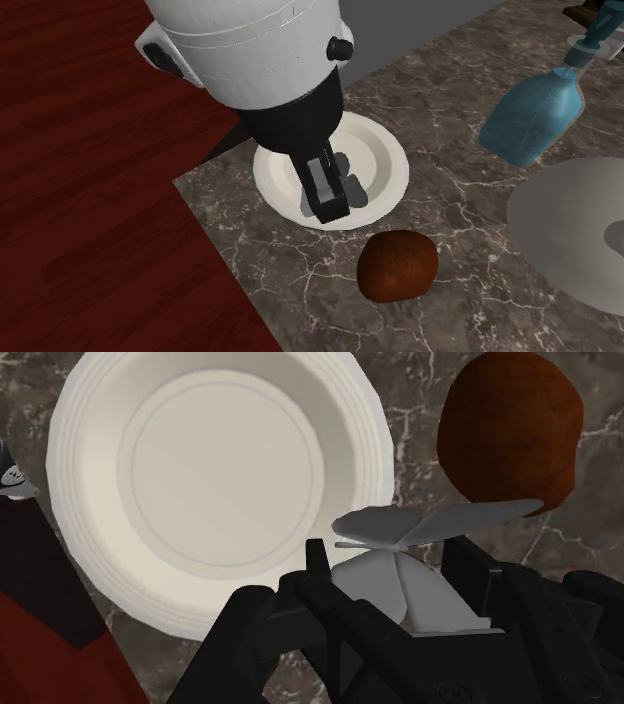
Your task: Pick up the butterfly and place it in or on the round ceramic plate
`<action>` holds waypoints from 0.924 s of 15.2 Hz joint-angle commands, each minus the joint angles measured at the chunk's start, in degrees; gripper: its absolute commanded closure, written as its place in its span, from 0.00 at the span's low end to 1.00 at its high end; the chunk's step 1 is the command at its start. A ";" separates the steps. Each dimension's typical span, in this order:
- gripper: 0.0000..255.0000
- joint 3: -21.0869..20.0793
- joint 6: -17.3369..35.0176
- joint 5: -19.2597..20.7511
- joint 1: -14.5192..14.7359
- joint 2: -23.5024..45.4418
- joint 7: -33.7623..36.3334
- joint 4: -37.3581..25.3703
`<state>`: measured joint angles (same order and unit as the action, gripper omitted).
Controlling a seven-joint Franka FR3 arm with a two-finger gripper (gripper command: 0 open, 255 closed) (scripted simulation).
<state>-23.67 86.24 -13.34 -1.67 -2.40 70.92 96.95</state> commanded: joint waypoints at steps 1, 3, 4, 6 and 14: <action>1.00 0.53 0.32 -1.78 -0.33 -4.99 -1.30 5.19; 1.00 1.37 0.27 -3.36 -0.47 -10.08 -2.80 10.24; 1.00 1.83 0.12 -4.07 -0.44 -12.58 -3.49 12.62; 1.00 2.83 -0.41 -5.29 -0.21 -17.50 -4.76 17.11; 1.00 3.31 3.23 -6.60 0.37 -22.50 -6.76 25.96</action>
<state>-20.32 88.65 -19.82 -1.36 -24.55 64.41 121.74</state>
